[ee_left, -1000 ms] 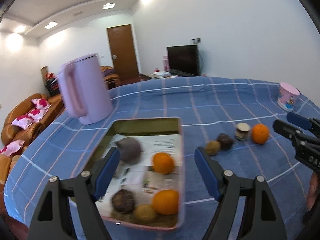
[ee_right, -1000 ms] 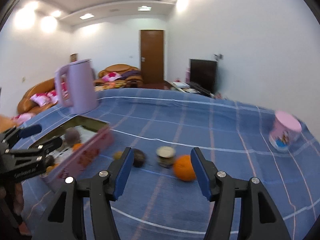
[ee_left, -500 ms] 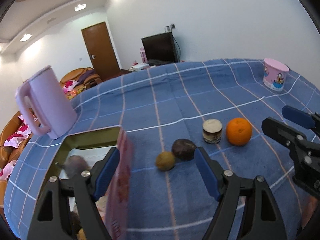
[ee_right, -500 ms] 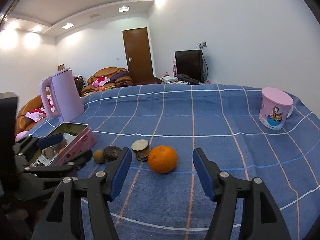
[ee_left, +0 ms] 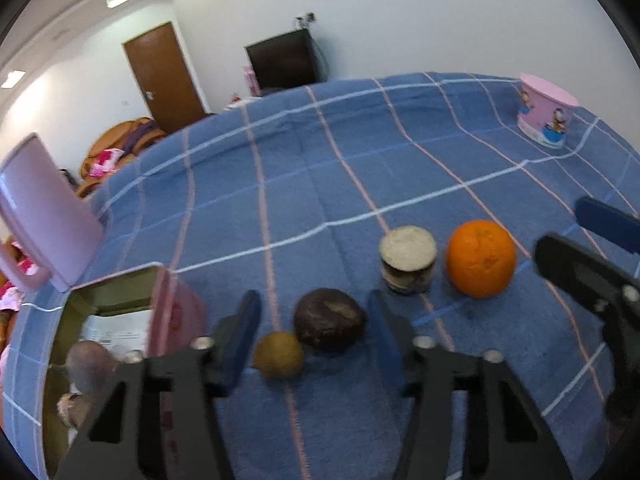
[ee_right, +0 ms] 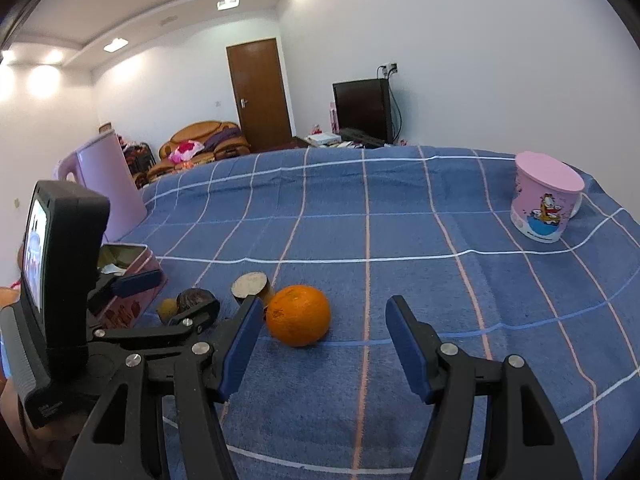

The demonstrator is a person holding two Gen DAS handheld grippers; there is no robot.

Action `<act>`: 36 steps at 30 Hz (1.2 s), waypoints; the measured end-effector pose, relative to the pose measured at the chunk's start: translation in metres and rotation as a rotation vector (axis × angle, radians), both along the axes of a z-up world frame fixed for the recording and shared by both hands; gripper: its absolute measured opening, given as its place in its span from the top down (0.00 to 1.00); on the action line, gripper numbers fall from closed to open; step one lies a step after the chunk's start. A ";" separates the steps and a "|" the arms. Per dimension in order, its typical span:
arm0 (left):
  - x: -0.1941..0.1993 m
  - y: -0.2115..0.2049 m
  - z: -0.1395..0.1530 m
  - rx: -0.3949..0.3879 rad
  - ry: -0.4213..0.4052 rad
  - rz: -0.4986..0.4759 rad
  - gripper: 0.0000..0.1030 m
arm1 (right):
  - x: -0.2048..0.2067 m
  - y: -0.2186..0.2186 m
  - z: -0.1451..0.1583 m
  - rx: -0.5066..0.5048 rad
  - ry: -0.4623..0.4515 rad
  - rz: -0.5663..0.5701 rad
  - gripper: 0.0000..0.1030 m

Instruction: Organize fruits

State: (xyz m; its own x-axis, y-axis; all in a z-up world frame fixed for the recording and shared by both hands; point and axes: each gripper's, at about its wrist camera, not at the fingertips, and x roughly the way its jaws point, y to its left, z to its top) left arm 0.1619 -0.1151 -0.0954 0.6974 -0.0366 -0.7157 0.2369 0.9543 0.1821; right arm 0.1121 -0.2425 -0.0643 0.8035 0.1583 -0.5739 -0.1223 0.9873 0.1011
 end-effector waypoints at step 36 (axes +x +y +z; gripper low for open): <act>-0.017 0.025 0.023 -0.133 -0.160 0.075 0.63 | 0.028 0.017 -0.008 -0.035 0.093 0.074 0.53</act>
